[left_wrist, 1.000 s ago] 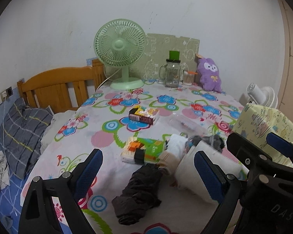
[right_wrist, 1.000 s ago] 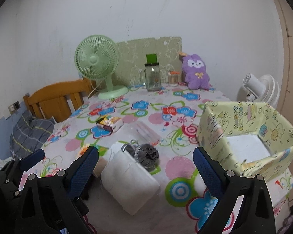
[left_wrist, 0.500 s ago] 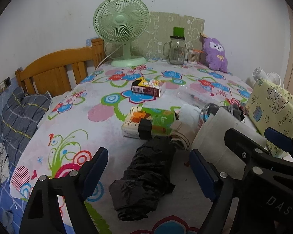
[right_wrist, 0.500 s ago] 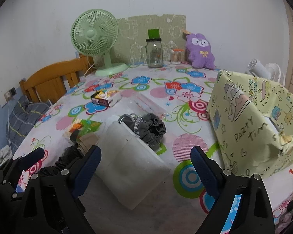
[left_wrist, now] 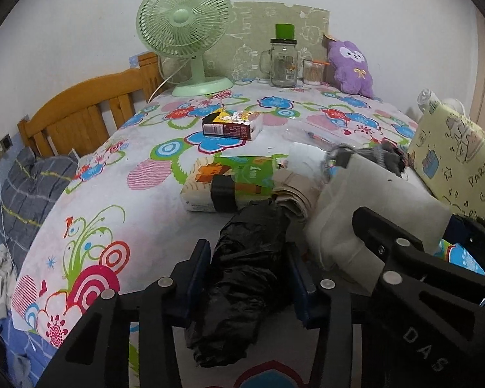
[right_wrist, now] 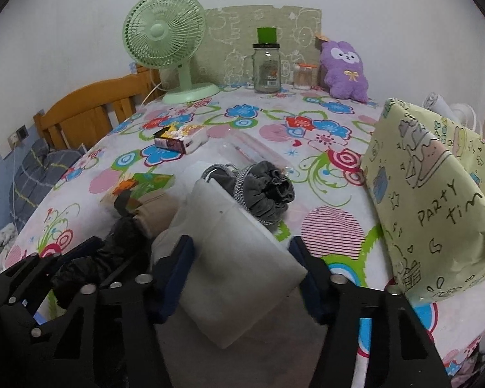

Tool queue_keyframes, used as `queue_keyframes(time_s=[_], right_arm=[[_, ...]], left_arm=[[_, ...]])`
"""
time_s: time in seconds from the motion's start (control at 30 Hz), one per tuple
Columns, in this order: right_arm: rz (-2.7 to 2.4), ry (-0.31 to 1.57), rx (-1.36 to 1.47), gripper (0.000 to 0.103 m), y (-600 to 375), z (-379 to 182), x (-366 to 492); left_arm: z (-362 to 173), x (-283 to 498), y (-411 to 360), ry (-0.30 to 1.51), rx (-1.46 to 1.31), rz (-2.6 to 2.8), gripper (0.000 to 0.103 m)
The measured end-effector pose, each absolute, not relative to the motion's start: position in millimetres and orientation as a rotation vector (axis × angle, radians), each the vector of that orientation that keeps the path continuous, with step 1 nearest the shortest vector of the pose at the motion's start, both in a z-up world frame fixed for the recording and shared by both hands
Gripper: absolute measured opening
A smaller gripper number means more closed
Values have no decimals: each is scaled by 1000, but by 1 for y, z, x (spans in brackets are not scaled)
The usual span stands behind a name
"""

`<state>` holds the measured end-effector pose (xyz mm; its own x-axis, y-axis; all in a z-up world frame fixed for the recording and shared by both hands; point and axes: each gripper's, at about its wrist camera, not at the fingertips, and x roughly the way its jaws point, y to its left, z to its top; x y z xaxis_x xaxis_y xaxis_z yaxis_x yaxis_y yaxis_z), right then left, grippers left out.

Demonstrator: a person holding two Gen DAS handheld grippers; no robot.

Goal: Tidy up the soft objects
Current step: 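Close left tool on black umbrella while right tool grasps white cloth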

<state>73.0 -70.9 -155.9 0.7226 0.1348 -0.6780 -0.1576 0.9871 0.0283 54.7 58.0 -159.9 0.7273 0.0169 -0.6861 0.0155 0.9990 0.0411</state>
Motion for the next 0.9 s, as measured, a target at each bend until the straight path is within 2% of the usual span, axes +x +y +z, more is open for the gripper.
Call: queue_keyframes(time_s=[0.03,0.1,0.2,0.47,0.9], right_arm=[[163,739,-41,49,-70,-156,72],[177,735,-46,35,-70,-155,71],[211,747,-34,26,-69,-155,73],[229,710,-31,20,-69,-141,69],[185,673,-38,19,-76,-111,69]], left_arm=[[-160,54,56,755,49,-1,45],[-159,54,55,754,48,-13,44],[-157,54,53,755,53,-15,44],[-143,50,52,722,52,-6,43],[-116,53,48,674,23,-16,43]])
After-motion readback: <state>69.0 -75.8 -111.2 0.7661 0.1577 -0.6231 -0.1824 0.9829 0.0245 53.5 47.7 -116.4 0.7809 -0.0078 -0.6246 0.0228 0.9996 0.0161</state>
